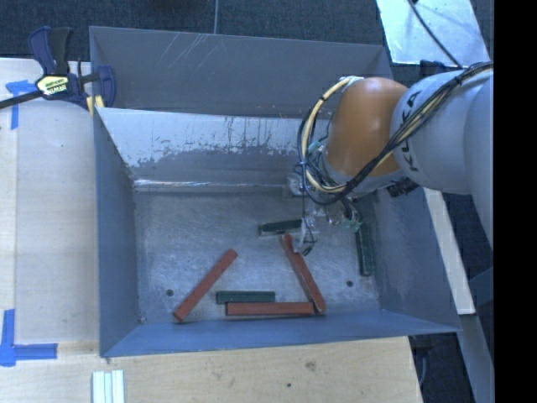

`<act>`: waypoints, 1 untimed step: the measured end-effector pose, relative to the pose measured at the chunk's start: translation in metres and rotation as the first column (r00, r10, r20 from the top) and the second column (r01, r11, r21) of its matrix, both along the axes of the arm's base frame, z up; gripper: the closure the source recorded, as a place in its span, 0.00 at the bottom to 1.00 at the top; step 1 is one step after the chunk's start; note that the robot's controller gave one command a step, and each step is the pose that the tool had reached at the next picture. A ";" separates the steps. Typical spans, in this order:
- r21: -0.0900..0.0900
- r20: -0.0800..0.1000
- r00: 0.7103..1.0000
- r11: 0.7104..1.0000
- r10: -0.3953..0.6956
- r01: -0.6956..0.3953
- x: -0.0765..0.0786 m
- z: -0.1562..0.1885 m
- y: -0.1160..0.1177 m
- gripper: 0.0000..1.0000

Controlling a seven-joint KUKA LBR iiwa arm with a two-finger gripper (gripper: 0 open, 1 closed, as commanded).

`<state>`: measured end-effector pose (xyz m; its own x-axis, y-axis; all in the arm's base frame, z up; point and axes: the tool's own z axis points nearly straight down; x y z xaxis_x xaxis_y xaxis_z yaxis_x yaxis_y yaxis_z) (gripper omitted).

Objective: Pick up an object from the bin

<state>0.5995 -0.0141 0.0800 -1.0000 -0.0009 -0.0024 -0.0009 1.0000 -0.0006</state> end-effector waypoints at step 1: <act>0.000 0.002 1.000 1.000 -0.031 0.031 -0.015 -0.009 0.006 0.00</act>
Offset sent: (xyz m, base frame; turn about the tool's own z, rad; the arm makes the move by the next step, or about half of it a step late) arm -0.0159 0.0071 -0.0100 0.0316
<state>0.5848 -0.0078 0.0710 -0.9995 0.0297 -0.0044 0.0297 0.9996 -0.0002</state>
